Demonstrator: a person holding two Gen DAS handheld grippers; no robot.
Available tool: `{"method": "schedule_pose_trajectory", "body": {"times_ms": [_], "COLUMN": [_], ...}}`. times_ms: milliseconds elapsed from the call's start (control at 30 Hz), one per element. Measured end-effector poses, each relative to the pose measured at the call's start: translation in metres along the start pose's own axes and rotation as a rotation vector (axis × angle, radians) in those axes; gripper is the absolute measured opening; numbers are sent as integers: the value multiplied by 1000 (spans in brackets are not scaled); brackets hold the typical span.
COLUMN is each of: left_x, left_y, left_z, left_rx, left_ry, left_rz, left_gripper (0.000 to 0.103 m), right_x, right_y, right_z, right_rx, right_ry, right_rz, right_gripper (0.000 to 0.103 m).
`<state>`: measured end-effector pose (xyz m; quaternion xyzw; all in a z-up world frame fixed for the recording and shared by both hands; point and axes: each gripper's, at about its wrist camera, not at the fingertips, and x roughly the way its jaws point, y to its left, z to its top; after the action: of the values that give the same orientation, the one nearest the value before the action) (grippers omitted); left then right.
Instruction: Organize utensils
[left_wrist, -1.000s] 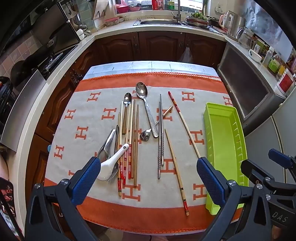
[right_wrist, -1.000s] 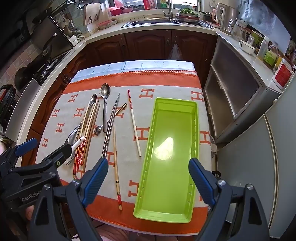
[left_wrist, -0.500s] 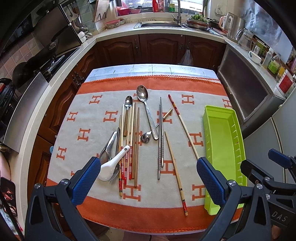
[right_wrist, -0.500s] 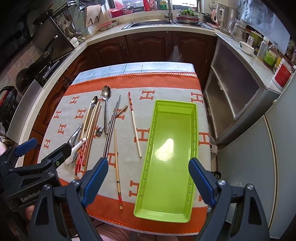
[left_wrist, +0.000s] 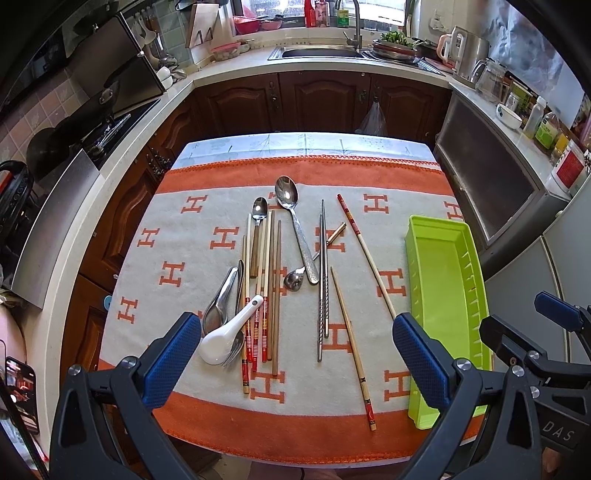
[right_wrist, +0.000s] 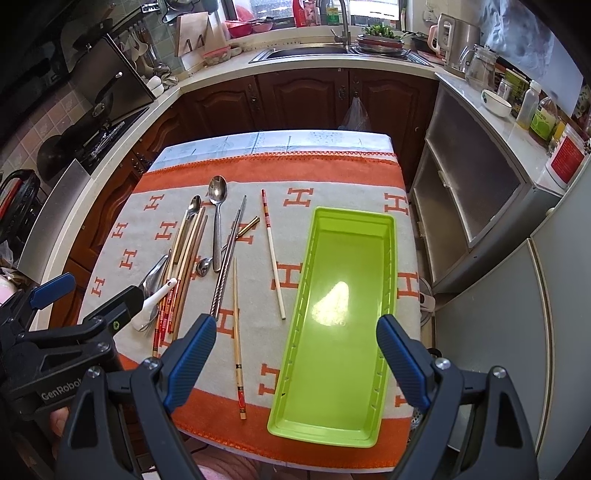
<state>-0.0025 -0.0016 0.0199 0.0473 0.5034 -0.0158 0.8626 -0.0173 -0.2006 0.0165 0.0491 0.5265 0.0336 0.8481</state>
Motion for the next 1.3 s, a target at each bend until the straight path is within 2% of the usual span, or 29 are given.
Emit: {"method": "schedule_pose_trajectory", "body": {"times_ms": [267,400,533,800,900,1067,1167,1267,1300], "left_x": [3,8,21,59,78,117,148,181,191], "left_y": [14,23,32,73,91,110,121,126,126], "left_z": [11,18,27,37,43,61,71,79,81], "left_rx": [-14,-14,23,-27,-53,-39,-54,-45,-47], "left_ry": [-19,-14,37,123,148,158,186,220,232], "left_rz": [-55,-57,-26,-109,-155,-140,-156,-188,-209], "left_gripper": [102,102,102,102,102,94,89,63,49], "right_x": [1,5,12,40,61,108,135,165,174], "right_y": [9,16,24,36,42,62,78,96,101], "right_z": [11,18,25,45,56,75,84,95,98], "right_rx": [-20,-25,-22,47,76,66,37,-7,-24], "right_ry": [-27,-26,-19,-22,-2,66,95,120,126], "right_rz": [23,36,49,116,122,160,179,208,222], "right_gripper": [89,87,82,76,71,51,44,35,34]}}
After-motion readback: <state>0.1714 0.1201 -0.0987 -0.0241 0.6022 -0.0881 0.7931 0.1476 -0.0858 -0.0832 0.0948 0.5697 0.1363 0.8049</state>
